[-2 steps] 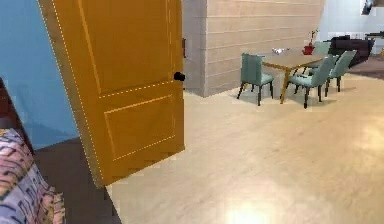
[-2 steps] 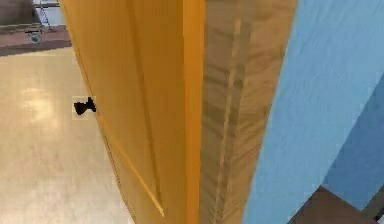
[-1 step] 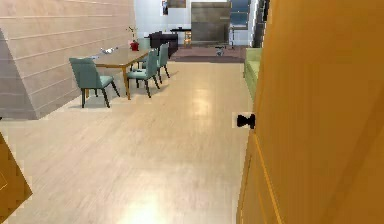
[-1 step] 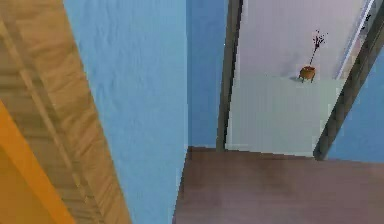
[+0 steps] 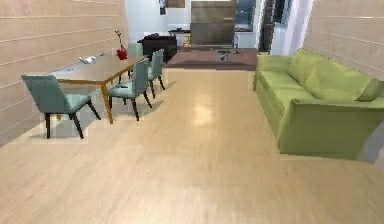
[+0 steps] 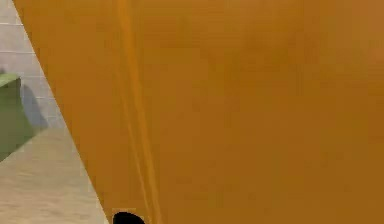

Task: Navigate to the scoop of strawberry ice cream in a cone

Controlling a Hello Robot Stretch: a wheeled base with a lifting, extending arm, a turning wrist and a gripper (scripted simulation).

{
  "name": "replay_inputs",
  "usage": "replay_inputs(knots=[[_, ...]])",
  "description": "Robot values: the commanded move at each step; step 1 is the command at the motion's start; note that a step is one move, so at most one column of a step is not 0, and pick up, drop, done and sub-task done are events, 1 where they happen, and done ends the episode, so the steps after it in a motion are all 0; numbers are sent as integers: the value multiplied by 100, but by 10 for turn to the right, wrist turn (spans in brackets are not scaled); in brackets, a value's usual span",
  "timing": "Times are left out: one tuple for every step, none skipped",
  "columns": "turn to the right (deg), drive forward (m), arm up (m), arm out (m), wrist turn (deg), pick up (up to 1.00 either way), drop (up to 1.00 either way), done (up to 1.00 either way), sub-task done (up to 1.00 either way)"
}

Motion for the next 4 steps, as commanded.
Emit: replay_inputs(knots=[[120,0,0,0,0,0,0,0,0],[0,25,0,0,0,0,0,0,0],[0,100,0,0,0,0,0,0,0],[0,100,0,0,0,0,0,0,0]])
